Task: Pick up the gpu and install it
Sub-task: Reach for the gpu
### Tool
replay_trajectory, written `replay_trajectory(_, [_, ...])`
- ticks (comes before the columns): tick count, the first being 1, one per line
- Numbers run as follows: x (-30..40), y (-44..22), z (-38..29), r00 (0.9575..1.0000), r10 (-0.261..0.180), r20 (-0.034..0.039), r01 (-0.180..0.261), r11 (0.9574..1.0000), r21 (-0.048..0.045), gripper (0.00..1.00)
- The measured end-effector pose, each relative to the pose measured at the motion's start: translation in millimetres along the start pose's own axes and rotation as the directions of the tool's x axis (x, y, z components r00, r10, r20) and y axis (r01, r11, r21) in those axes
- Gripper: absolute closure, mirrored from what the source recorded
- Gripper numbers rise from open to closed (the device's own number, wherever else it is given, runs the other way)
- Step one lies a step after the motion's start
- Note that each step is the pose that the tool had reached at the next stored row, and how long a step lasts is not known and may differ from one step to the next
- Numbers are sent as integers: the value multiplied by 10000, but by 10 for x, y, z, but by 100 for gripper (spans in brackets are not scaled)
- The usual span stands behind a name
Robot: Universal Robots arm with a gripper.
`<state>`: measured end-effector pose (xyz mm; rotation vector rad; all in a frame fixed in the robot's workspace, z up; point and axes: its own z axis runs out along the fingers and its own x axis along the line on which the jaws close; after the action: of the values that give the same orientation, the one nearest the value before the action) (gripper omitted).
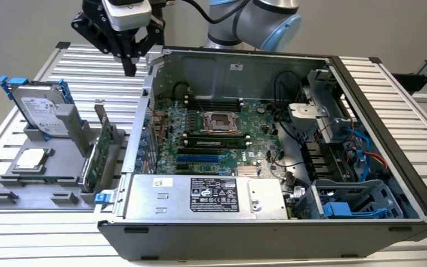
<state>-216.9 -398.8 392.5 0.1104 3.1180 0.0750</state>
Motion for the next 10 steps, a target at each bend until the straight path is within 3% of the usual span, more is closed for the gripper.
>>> replay_trajectory(10, [100, -7, -3, 10000, 0, -1, 0, 10000, 1, 100])
